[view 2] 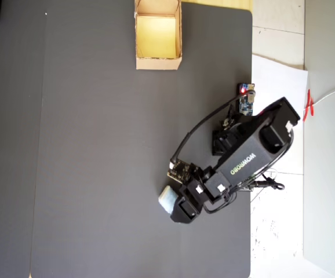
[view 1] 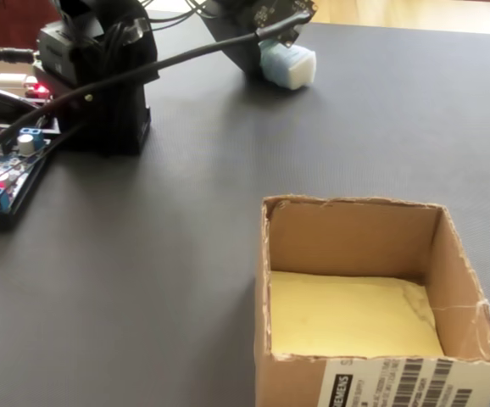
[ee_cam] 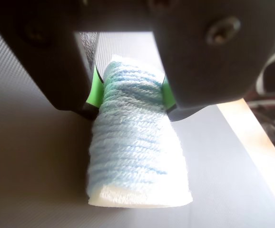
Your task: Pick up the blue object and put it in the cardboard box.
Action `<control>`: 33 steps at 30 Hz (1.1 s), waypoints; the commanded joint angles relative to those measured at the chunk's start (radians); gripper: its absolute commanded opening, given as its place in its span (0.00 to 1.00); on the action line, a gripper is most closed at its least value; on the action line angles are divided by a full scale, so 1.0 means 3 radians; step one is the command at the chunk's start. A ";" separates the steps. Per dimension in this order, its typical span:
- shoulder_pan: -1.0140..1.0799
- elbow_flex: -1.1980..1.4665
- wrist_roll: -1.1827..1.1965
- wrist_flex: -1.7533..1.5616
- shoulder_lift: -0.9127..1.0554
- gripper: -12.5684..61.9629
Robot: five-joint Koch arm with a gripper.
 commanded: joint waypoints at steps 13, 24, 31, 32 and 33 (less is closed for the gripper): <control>0.0885 0.0511 -0.0133 -0.0327 0.1243 0.24; 0.1846 0.0568 -0.0220 -0.0414 0.1769 0.24; 0.2633 0.0537 -0.0194 -0.0695 0.1774 0.24; 0.2705 0.0537 -0.0189 -0.0747 0.1769 0.24; 0.2879 0.0527 -0.0194 -0.0849 0.1769 0.24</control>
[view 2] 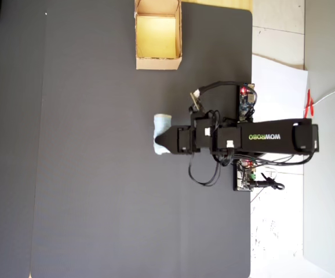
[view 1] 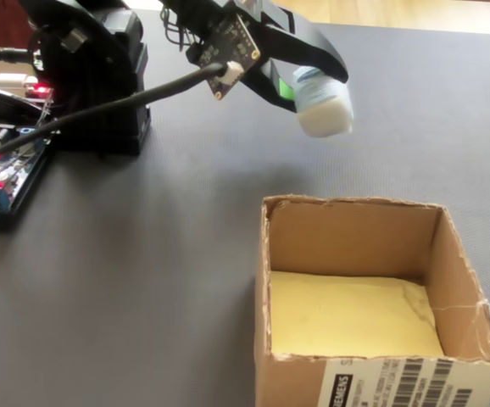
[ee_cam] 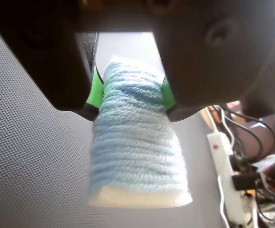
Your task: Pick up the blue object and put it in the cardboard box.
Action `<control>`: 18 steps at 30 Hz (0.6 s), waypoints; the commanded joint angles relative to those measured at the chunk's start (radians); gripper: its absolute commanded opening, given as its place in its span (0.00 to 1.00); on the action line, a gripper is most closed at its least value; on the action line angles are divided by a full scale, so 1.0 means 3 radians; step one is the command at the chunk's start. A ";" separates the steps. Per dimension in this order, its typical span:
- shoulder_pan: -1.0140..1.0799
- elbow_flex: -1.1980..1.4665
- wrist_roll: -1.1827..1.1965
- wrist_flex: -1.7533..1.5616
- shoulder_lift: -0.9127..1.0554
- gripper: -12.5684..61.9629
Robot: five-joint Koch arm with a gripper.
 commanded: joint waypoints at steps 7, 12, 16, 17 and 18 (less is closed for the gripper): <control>0.0905 -0.0424 0.0010 -0.0808 0.0123 0.24; 0.1181 -0.0654 -0.0020 -0.1028 -0.0118 0.24; 0.1411 -0.0926 -0.0118 -0.1043 -0.0373 0.24; 0.1483 -0.0997 -0.0159 -0.1053 -0.0460 0.24; 0.1600 -0.1104 -0.0169 -0.1058 -0.0583 0.24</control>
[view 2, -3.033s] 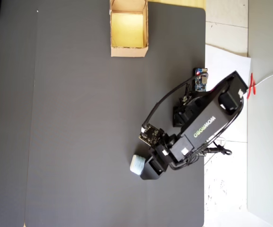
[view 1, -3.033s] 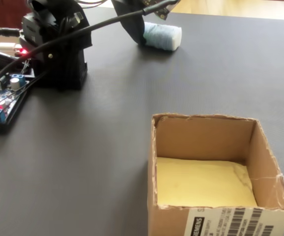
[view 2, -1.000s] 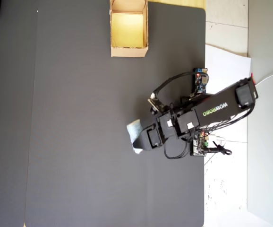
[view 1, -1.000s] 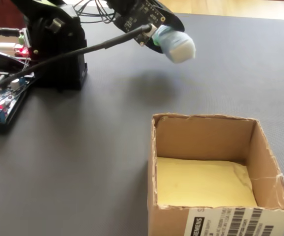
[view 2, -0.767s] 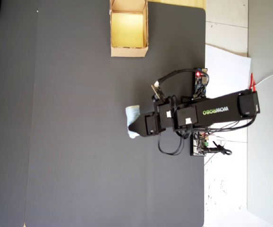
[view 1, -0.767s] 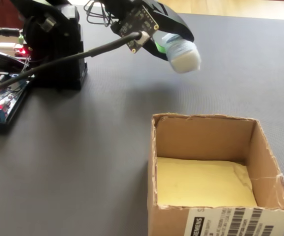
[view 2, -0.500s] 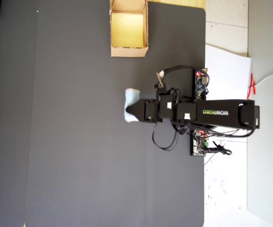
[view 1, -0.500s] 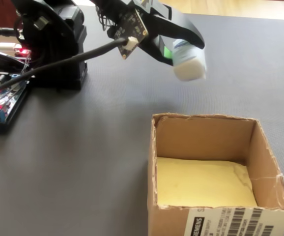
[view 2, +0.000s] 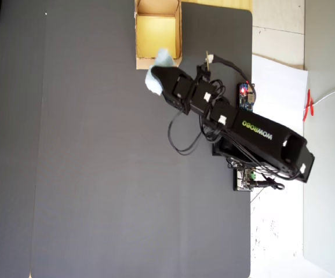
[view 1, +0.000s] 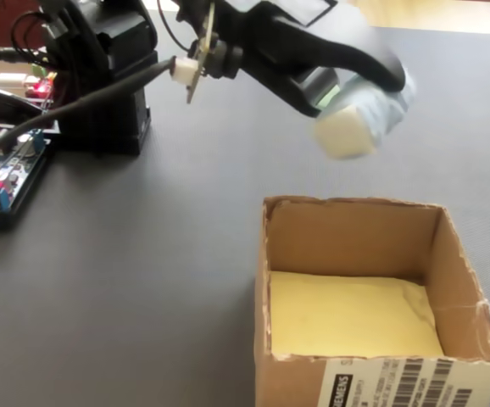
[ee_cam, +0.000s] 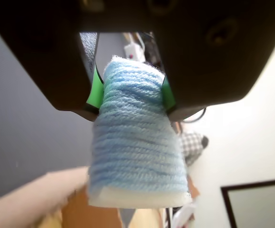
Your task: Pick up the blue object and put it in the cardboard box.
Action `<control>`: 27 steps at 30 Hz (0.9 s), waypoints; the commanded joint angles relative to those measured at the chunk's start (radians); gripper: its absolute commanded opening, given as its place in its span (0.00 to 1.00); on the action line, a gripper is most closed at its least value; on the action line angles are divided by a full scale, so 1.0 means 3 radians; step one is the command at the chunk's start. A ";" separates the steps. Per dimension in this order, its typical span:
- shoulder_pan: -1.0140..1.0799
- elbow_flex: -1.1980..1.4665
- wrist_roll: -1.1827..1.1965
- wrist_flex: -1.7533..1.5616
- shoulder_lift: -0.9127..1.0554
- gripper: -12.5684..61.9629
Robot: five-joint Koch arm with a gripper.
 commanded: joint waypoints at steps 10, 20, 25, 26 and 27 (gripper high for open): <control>0.0644 -0.0823 -0.0082 -0.0440 -0.0675 0.24; 0.0665 -0.0813 -0.0072 -0.0123 -0.0660 0.64; 0.0665 -0.0798 -0.0072 -0.0133 -0.0639 0.64; 0.0654 -0.0793 -0.0072 -0.0133 -0.0624 0.63; 0.0634 -0.0787 -0.0072 -0.0138 -0.0603 0.63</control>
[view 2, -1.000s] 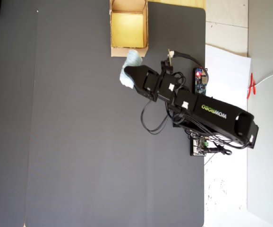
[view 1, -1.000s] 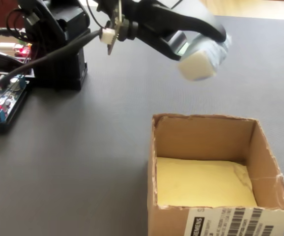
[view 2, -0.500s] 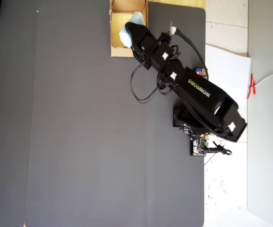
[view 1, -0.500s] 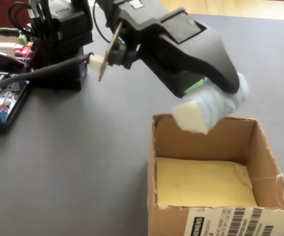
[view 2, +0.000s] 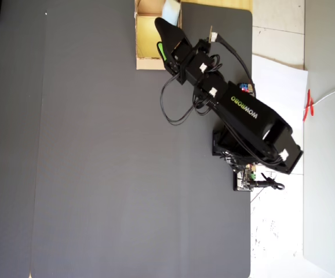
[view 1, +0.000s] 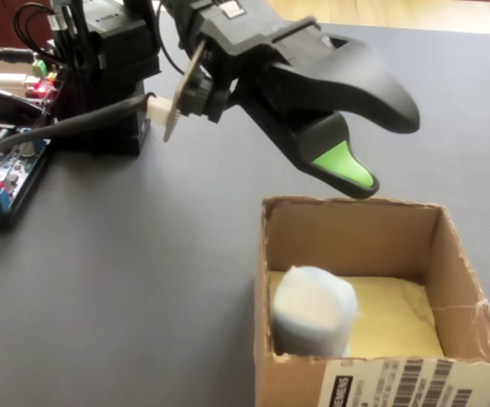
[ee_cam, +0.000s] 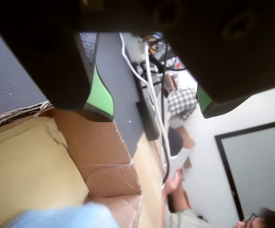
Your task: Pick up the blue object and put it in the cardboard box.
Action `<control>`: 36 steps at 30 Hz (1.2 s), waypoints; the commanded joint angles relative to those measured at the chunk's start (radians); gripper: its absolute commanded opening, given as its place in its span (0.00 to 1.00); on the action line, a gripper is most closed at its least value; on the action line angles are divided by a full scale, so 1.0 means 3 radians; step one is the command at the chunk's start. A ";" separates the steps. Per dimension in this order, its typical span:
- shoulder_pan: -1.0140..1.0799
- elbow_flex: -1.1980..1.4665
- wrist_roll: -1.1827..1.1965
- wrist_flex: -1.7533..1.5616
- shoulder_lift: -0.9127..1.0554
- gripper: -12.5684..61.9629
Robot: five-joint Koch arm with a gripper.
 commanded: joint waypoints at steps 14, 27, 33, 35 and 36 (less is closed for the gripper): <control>-0.1166 0.0184 0.0020 -0.0179 0.0654 0.63; -0.2439 0.1038 0.0015 -0.0184 0.1340 0.63; -0.2644 0.1590 0.0015 -0.0179 0.1636 0.64; -0.2674 0.1733 0.0015 -0.0179 0.1718 0.64; -0.2690 0.1785 0.0015 -0.0174 0.1754 0.64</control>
